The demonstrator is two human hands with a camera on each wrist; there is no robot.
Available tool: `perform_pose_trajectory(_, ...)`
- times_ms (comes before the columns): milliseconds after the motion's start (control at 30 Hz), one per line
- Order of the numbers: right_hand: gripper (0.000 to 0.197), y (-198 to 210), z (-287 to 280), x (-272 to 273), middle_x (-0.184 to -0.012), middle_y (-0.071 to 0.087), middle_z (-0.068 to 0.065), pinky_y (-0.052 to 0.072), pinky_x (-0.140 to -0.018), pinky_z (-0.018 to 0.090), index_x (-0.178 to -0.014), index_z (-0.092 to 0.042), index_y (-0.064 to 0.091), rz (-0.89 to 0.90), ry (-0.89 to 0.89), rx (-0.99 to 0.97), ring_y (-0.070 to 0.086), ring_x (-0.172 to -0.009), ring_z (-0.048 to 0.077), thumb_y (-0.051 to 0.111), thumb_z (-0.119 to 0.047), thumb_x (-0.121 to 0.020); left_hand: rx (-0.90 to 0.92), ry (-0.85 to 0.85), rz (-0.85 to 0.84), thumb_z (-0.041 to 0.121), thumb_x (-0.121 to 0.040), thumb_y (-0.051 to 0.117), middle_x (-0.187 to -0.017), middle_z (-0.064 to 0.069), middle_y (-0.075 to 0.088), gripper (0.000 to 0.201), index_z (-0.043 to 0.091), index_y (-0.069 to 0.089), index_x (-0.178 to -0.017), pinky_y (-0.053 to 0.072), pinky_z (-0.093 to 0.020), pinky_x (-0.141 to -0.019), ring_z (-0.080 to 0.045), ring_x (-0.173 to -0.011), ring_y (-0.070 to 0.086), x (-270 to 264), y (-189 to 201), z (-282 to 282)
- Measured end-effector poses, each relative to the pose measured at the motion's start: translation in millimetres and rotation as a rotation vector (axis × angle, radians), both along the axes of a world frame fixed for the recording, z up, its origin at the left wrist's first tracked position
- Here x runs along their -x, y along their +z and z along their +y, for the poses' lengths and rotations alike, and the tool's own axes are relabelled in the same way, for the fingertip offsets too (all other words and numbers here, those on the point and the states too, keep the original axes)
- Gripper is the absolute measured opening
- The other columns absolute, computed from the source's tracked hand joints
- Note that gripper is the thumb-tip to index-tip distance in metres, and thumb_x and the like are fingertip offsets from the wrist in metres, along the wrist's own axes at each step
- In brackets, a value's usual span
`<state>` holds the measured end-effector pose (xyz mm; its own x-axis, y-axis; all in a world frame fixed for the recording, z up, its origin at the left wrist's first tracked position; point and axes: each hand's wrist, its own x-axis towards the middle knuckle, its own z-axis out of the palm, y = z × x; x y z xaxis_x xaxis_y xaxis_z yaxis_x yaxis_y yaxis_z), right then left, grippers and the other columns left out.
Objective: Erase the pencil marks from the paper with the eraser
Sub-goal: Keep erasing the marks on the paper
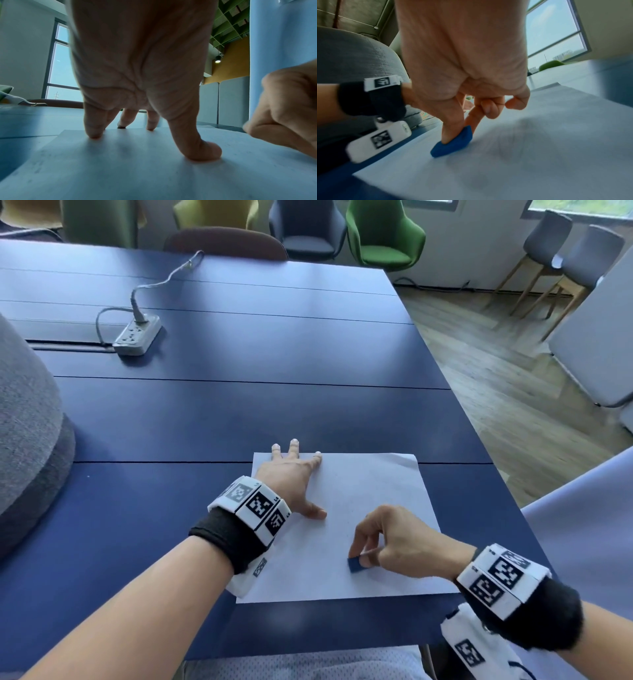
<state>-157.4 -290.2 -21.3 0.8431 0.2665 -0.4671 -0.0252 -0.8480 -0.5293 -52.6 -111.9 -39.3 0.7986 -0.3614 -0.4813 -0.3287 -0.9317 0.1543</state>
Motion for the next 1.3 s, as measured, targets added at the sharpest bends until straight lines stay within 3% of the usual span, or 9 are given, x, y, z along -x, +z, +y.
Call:
perform_pose_trajectory(133,0.019,2.6,1.3,-43.7,-0.064,0.067,-0.008,0.041,-0.072,0.024,-0.075,-0.027,0.076,-0.084,-0.117,-0.039,0.060,-0.065,0.006,0.071,-0.009,-0.072,0.000,0.002,0.007,0.058,-0.073,0.075,-0.162,-0.011,-0.013,0.113,0.036,0.001,-0.155,0.025,-0.049,-0.114,-0.041,-0.147,-0.008,0.3,0.3,-0.9)
perform_pose_trajectory(333,0.013,-0.1,-12.6,-95.9,-0.065,0.069,-0.011,0.054,-0.078,0.031,-0.066,-0.039,0.073,-0.207,-0.359,-0.085,0.065,-0.074,0.013,0.070,-0.027,-0.062,0.008,-0.001,0.033,0.056,-0.075,0.075,-0.161,-0.013,-0.015,0.111,0.041,-0.001,-0.154,0.024,-0.047,-0.114,-0.044,-0.146,-0.010,-0.7,1.2,-1.7)
perform_pose_trajectory(433,0.014,-2.4,-15.4,-79.7,-0.071,0.072,-0.002,0.049,-0.066,0.021,-0.073,-0.027,0.076,-0.188,-0.261,-0.047,0.062,-0.067,0.009,0.072,-0.013,-0.072,-0.015,-0.021,0.038,0.057,-0.076,0.073,-0.160,-0.018,-0.015,0.109,0.043,-0.002,-0.153,0.021,-0.047,-0.114,-0.049,-0.144,-0.008,-2.3,0.7,-4.7)
perform_pose_trajectory(533,0.021,-0.3,-19.4,-58.3,-0.064,0.067,-0.003,0.045,-0.059,0.021,-0.074,-0.024,0.075,-0.018,-0.098,-0.068,0.057,-0.058,0.007,0.070,-0.004,-0.076,-0.030,-0.029,0.033,0.057,-0.076,0.073,-0.160,-0.020,-0.016,0.109,0.042,-0.003,-0.153,0.022,-0.047,-0.115,-0.051,-0.144,-0.006,-3.3,0.7,-6.3)
perform_pose_trajectory(767,0.012,-7.4,-16.1,-93.7,-0.070,0.070,-0.011,0.048,-0.076,0.026,-0.073,-0.035,0.074,-0.245,-0.332,-0.057,0.064,-0.071,0.007,0.072,-0.023,-0.073,-0.028,-0.028,0.039,0.057,-0.075,0.075,-0.160,-0.017,-0.016,0.111,0.043,-0.003,-0.153,0.027,-0.048,-0.114,-0.049,-0.145,-0.007,-3.8,0.6,-5.6)
perform_pose_trajectory(933,0.015,2.7,-17.8,-76.0,-0.076,0.073,0.008,0.046,-0.065,0.022,-0.082,-0.020,0.077,-0.023,-0.104,-0.027,0.059,-0.064,0.009,0.070,-0.008,-0.077,-0.026,-0.025,0.038,0.056,-0.074,0.075,-0.160,-0.018,-0.016,0.112,0.043,-0.002,-0.153,0.025,-0.048,-0.114,-0.049,-0.144,-0.007,-3.5,1.7,-6.2)
perform_pose_trajectory(1100,0.016,-6.9,-13.4,-64.7,-0.064,0.064,-0.003,0.040,-0.048,0.008,-0.081,-0.017,0.077,-0.180,-0.207,-0.136,0.055,-0.057,0.007,0.068,-0.003,-0.079,-0.009,-0.012,0.042,0.054,-0.075,0.076,-0.160,-0.017,-0.017,0.111,0.043,-0.001,-0.153,0.026,-0.048,-0.113,-0.048,-0.145,-0.009,-3.1,0.8,-6.5)
perform_pose_trajectory(1233,0.020,-5.6,-12.4,-39.2,-0.064,0.062,-0.006,0.038,-0.049,0.009,-0.082,-0.018,0.077,0.010,-0.019,-0.099,0.053,-0.057,0.004,0.066,-0.001,-0.078,-0.016,-0.012,0.046,0.054,-0.075,0.076,-0.160,-0.016,-0.017,0.110,0.043,-0.001,-0.153,0.029,-0.048,-0.111,-0.048,-0.145,-0.009,-2.1,1.8,-7.0)
perform_pose_trajectory(1300,0.022,-5.6,-11.3,-41.7,-0.066,0.065,-0.006,0.038,-0.051,0.009,-0.081,-0.020,0.077,-0.056,-0.038,-0.095,0.056,-0.060,0.006,0.066,-0.002,-0.077,-0.017,-0.011,0.045,0.054,-0.075,0.076,-0.160,-0.016,-0.017,0.110,0.043,-0.002,-0.153,0.028,-0.048,-0.112,-0.048,-0.145,-0.009,-2.8,3.5,-6.3)
